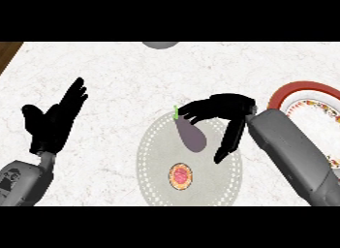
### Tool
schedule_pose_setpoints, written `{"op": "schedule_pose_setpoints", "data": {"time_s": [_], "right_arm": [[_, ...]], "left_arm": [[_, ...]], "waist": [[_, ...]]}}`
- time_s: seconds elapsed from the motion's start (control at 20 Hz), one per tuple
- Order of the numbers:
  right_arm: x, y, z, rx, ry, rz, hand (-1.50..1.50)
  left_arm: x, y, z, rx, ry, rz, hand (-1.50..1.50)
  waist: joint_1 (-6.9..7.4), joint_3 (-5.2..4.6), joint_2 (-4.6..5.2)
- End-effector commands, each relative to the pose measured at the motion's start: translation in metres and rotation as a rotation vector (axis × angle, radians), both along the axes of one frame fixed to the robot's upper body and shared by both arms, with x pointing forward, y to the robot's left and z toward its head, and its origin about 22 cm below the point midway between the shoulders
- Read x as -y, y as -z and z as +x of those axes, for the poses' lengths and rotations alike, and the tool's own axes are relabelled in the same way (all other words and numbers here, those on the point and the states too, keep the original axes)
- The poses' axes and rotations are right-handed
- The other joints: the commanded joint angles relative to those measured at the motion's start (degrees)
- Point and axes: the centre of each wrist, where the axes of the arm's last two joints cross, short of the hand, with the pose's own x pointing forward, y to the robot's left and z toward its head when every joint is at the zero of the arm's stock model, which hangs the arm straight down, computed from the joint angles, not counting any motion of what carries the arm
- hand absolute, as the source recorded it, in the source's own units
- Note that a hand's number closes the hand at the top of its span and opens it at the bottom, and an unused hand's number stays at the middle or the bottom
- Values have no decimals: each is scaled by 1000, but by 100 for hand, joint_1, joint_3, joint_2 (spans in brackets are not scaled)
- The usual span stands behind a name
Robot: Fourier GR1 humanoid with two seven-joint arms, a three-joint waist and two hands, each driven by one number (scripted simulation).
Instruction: Pick the eggplant from the placemat and place it in the plate
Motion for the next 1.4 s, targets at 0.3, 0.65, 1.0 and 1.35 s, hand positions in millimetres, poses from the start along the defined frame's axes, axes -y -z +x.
{"op": "schedule_pose_setpoints", "data": {"time_s": [0.3, 0.65, 1.0, 1.35], "right_arm": [[-56, -39, 46, 5, -285, -118, -150], [-85, -29, 41, -11, -478, -248, -150], [-105, -36, 38, 73, -589, -385, -150], [-99, -20, 31, 58, -674, -424, -150]], "left_arm": [[-6, 13, 1, -37, -12, 7, 0], [2, 15, -1, -30, -22, 28, 0], [9, 13, 6, -18, -19, 10, 0], [9, 11, 0, -18, -36, 3, 0]], "waist": [[-119, -8, -95], [-133, -4, -95], [-188, -5, -73], [-171, 0, -99]]}}
